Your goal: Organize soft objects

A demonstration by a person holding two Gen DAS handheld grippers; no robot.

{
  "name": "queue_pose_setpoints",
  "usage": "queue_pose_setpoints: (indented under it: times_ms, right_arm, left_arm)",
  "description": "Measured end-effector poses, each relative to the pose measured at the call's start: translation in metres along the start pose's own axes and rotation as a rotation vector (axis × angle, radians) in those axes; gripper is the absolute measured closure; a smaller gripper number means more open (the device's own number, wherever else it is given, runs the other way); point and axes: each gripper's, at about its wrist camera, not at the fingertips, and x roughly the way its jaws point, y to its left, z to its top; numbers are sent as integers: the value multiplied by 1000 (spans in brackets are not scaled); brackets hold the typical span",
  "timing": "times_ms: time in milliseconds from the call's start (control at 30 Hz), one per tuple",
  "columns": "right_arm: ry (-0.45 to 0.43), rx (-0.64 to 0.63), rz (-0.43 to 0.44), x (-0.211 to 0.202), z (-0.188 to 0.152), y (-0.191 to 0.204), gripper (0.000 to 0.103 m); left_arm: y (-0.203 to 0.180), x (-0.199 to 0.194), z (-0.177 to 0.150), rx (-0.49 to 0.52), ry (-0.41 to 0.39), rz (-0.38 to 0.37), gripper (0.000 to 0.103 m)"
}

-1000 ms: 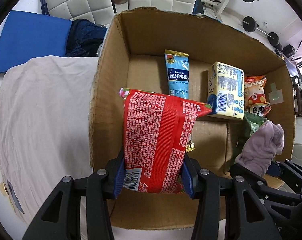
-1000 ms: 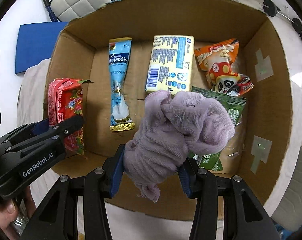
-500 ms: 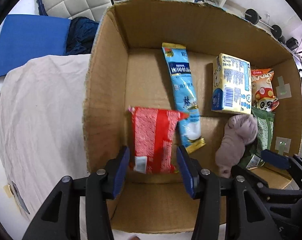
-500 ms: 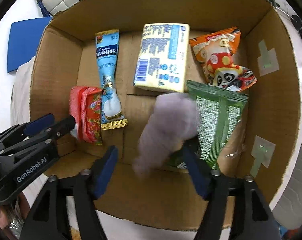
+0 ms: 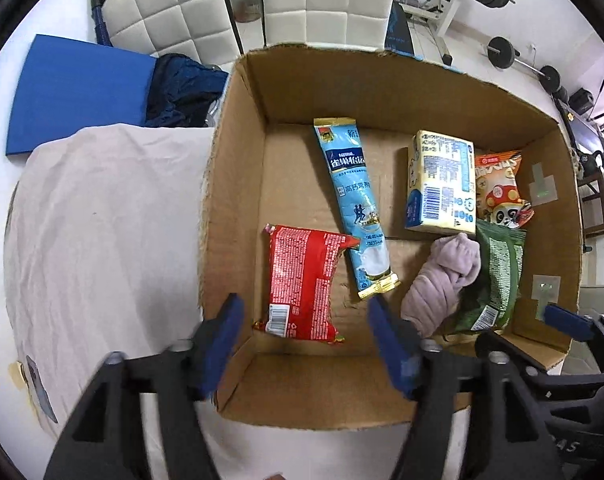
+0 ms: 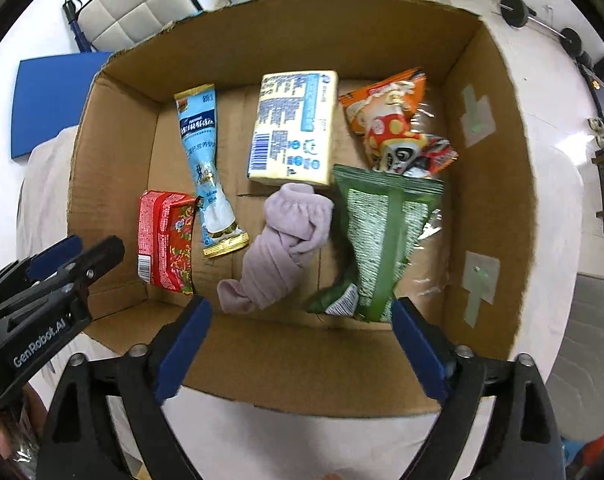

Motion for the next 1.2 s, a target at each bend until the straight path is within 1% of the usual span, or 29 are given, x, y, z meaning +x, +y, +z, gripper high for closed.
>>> queue_pose_setpoints:
  times_ms: [33,100,333,367,400,433,500,633,700,867,1000,1067,1133,1200]
  right_arm:
    - [-16,4,-10,-5,-3,-2,0]
    - [-39,3,-30,-16,-7,-8,0]
    - [-126,20,-44,-63,-29,-18,0]
    - [-135,20,-46,-68,-32,-18,0]
    - [-152,17,-47,-77,-38,-18,0]
    - [-169,17,-51,-82,-43,-16,0]
    - [-202,20,-56,-99,-55,-16,0]
    - [-272,35,-46,-137,-87,-20,0]
    - [-304,44,-51,-157,-104,-22,0]
    - [-388,41,-21,-213,-153,-22,0]
    - [-461,30,-20,-259,-190,-19,0]
    - [-496,24,-21,-277,-205,-17,0]
    - [-529,8,-47,-294,-220,-14,0]
    - [-546,11,-38,-308,-231,-14,0]
  left_arm:
    - [-1,-5,-2,-1,-14,8,21]
    - [-2,-11,-5,1,-30,14,15]
    - [-6,-44,-19,-2,-111,17,14]
    - [-7,-51,-22,-1,-125,17,12]
    - [-8,-58,-25,-1,-134,12,5]
    - [-9,-66,-29,-3,-146,11,3]
    - [-9,-87,-40,-5,-191,15,3]
    - [-12,-129,-64,-6,-255,0,3]
    - [-13,-154,-81,-6,-287,3,3]
    - [-12,-212,-122,-1,-364,-7,3]
    - [-15,-242,-147,15,-394,13,3]
    - [-16,-255,-158,17,-413,24,3]
    - [-15,-267,-169,10,-435,27,3]
    - [-14,-276,-177,2,-444,22,3]
